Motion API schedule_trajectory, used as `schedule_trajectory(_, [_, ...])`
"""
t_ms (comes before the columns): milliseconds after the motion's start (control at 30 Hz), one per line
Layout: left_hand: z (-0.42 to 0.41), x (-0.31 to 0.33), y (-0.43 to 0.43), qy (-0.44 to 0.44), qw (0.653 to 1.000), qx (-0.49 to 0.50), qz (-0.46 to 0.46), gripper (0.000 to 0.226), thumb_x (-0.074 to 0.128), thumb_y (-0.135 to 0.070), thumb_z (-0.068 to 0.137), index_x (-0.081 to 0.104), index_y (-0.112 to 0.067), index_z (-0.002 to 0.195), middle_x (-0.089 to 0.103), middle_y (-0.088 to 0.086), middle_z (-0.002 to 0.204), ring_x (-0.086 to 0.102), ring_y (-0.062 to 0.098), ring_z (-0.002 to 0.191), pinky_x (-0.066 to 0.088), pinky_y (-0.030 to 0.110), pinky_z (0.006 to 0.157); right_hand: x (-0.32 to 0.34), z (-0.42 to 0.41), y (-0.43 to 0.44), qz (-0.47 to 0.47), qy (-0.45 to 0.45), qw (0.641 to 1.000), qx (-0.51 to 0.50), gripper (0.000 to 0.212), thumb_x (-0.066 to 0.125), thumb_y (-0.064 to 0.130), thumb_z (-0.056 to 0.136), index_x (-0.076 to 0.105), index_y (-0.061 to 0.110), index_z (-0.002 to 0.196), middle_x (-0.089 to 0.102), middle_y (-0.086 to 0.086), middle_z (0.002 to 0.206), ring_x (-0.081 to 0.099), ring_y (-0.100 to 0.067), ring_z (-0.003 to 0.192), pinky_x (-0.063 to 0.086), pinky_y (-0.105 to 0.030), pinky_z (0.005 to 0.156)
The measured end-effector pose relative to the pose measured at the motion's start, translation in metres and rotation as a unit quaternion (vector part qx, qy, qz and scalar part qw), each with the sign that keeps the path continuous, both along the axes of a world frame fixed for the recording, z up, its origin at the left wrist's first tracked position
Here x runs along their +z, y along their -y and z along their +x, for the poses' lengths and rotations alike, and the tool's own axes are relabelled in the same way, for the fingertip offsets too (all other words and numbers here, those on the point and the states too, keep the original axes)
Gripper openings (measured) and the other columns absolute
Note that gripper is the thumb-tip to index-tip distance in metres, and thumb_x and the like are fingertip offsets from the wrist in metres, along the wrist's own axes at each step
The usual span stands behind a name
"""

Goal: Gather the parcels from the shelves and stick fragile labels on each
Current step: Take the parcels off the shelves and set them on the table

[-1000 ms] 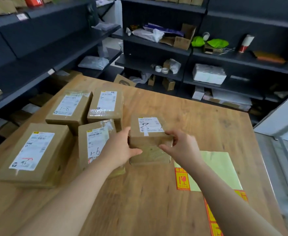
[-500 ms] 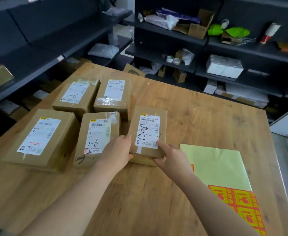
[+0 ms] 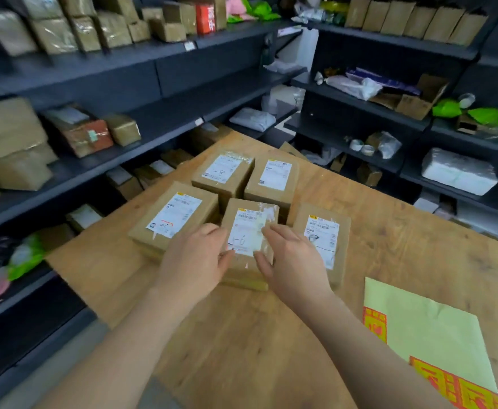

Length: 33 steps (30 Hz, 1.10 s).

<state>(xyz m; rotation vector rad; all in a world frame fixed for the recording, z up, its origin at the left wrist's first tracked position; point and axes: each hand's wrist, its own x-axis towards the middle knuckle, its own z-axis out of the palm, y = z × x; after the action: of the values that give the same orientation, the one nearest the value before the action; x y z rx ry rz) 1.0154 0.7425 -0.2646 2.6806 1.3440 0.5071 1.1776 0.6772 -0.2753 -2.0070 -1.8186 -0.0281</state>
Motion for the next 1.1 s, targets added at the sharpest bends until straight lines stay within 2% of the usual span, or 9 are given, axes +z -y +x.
schedule_trajectory(67, [-0.040, 0.013, 0.010, 0.001, 0.999, 0.039, 0.024, 0.028, 0.056, -0.038, 0.088, 0.064, -0.012, 0.096, 0.065, 0.000, 0.095, 0.058, 0.027, 0.090, 0.044, 0.035, 0.069, 0.016, -0.037, -0.004, 0.026, 0.010, 0.998, 0.049, 0.036, 0.062, 0.031, 0.088, 0.063, 0.011, 0.117, 0.063, -0.004, 0.122, 0.057, -0.024, 0.115, 0.042, -0.032, 0.096])
schedule_trajectory(200, [-0.129, 0.035, 0.036, 0.002, 0.993, 0.109, 0.041, 0.036, 0.046, -0.043, 0.090, 0.063, -0.022, 0.113, 0.064, -0.004, 0.107, 0.056, 0.021, 0.096, 0.045, 0.036, 0.078, 0.044, -0.122, -0.007, 0.064, 0.015, 0.989, 0.133, 0.030, 0.065, 0.029, 0.085, 0.066, 0.012, 0.110, 0.068, -0.002, 0.110, 0.062, -0.022, 0.102, 0.048, -0.031, 0.088])
schedule_trajectory(333, [-0.242, 0.058, 0.080, -0.018, 0.972, 0.221, 0.075, 0.030, 0.055, -0.039, 0.087, 0.067, -0.016, 0.100, 0.067, 0.001, 0.096, 0.059, 0.023, 0.089, 0.050, 0.038, 0.072, 0.067, -0.232, 0.004, 0.078, 0.000, 0.969, 0.235, 0.021, 0.071, 0.023, 0.080, 0.067, 0.008, 0.095, 0.070, -0.007, 0.095, 0.064, -0.028, 0.088, 0.050, -0.032, 0.076])
schedule_trajectory(467, [-0.355, 0.076, 0.138, -0.033, 0.940, 0.331, 0.082, 0.028, 0.058, -0.038, 0.085, 0.068, -0.017, 0.100, 0.069, 0.001, 0.094, 0.060, 0.024, 0.087, 0.050, 0.039, 0.071, 0.086, -0.348, 0.024, 0.098, -0.014, 0.944, 0.316, 0.026, 0.072, 0.024, 0.079, 0.069, 0.008, 0.099, 0.071, -0.007, 0.095, 0.065, -0.026, 0.088, 0.052, -0.033, 0.077])
schedule_trajectory(533, [-0.407, 0.083, 0.168, -0.041, 0.918, 0.386, 0.083, 0.032, 0.057, -0.040, 0.086, 0.068, -0.018, 0.107, 0.069, 0.000, 0.102, 0.060, 0.022, 0.094, 0.050, 0.038, 0.076, 0.093, -0.404, 0.036, 0.108, -0.024, 0.925, 0.363, 0.029, 0.071, 0.025, 0.081, 0.069, 0.008, 0.104, 0.071, -0.006, 0.098, 0.065, -0.024, 0.092, 0.052, -0.034, 0.081])
schedule_trajectory(700, [-0.514, 0.101, 0.242, -0.039, 0.859, 0.501, 0.098, 0.042, 0.056, -0.043, 0.088, 0.061, -0.020, 0.123, 0.066, -0.002, 0.116, 0.058, 0.019, 0.106, 0.048, 0.035, 0.086, 0.109, -0.530, 0.070, 0.113, -0.040, 0.877, 0.465, 0.029, 0.066, 0.031, 0.085, 0.066, 0.010, 0.104, 0.069, -0.004, 0.095, 0.062, -0.023, 0.090, 0.050, -0.033, 0.080])
schedule_trajectory(800, [-0.565, 0.110, 0.284, -0.039, 0.816, 0.568, 0.101, 0.043, 0.058, -0.040, 0.087, 0.062, -0.018, 0.123, 0.066, -0.002, 0.114, 0.058, 0.021, 0.105, 0.048, 0.036, 0.086, 0.114, -0.598, 0.089, 0.115, -0.048, 0.840, 0.528, 0.031, 0.061, 0.034, 0.088, 0.065, 0.011, 0.109, 0.069, -0.005, 0.104, 0.061, -0.024, 0.098, 0.049, -0.036, 0.085])
schedule_trajectory(967, [-0.634, 0.118, 0.346, -0.032, 0.732, 0.674, 0.096, 0.036, 0.059, -0.040, 0.087, 0.065, -0.019, 0.116, 0.068, -0.002, 0.106, 0.060, 0.023, 0.100, 0.048, 0.036, 0.079, 0.122, -0.707, 0.121, 0.110, -0.068, 0.763, 0.633, 0.034, 0.061, 0.032, 0.088, 0.064, 0.011, 0.114, 0.068, -0.006, 0.107, 0.061, -0.025, 0.102, 0.049, -0.038, 0.088])
schedule_trajectory(1100, [-0.684, 0.123, 0.391, -0.060, 0.667, 0.737, 0.095, 0.037, 0.054, -0.043, 0.089, 0.063, -0.022, 0.117, 0.066, -0.004, 0.110, 0.059, 0.021, 0.102, 0.048, 0.034, 0.079, 0.129, -0.791, 0.148, 0.112, -0.074, 0.699, 0.703, 0.034, 0.061, 0.033, 0.088, 0.064, 0.011, 0.115, 0.068, -0.005, 0.107, 0.061, -0.024, 0.102, 0.049, -0.037, 0.088])
